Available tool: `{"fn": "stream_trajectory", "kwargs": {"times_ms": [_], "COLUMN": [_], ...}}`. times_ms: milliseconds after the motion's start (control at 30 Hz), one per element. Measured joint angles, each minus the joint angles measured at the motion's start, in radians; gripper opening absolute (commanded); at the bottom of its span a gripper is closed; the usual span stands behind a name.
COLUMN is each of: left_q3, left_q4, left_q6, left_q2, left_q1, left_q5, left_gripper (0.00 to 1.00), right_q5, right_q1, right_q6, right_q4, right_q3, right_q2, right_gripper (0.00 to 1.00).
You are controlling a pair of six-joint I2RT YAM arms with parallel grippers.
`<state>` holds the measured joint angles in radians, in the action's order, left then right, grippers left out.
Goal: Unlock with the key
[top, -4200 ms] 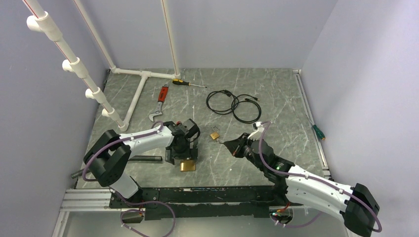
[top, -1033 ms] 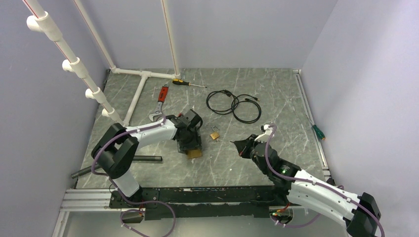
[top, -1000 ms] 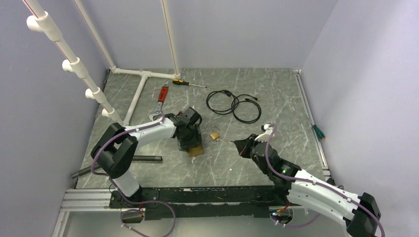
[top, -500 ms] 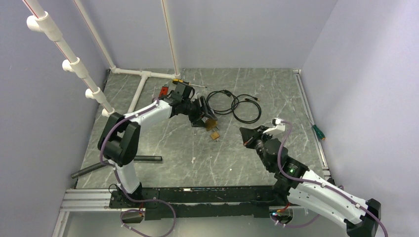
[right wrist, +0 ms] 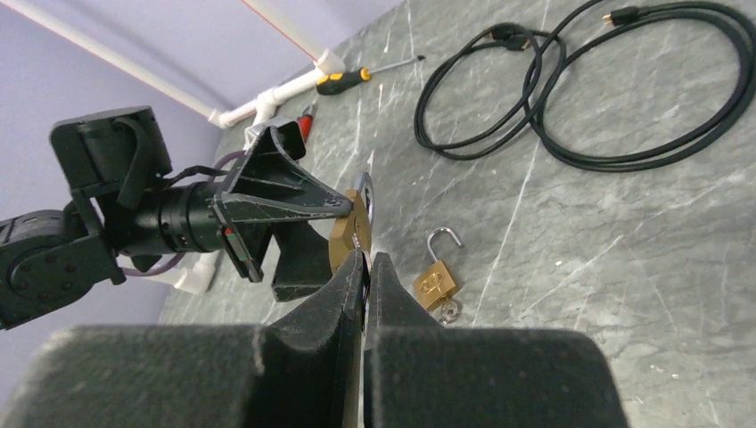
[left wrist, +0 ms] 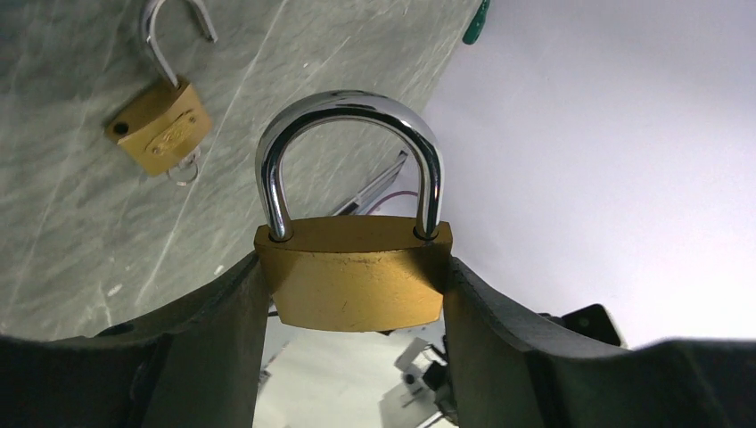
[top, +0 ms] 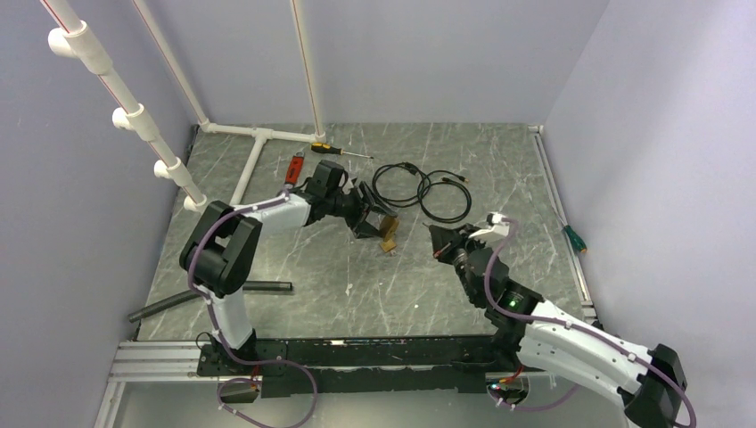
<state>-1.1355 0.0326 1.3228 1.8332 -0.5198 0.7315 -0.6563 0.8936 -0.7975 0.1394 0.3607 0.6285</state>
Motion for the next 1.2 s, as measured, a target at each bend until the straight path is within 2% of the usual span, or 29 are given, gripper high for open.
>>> {"fn": "stream_trajectory", "kwargs": {"times_ms": [233, 500, 1200], "left_q3": [0.123, 0.13, 0.13], "left_q4": [-0.103, -0.142, -0.18], "left_q6": [0.119, 0.158, 0.184], "left_q2": [-0.077, -0.095, -0.095], "left_q1": [-0.001, -0.001, -0.001], "left_q5": [-0.013, -0.014, -0.015], "left_gripper": [0.0, 0.0, 0.0], "right_q5": [0.075, 0.14, 0.14], "right_q1": [0.011, 0.025, 0.039], "right_q6": [0.001, -0.019, -0.026], "right_q4": [0.111, 0.225, 0.327], "right_q3": [-0.002, -0.004, -0.004], "right_q2": [0.132, 0.29, 0.361], "right_gripper": [0.0, 0.0, 0.0]}}
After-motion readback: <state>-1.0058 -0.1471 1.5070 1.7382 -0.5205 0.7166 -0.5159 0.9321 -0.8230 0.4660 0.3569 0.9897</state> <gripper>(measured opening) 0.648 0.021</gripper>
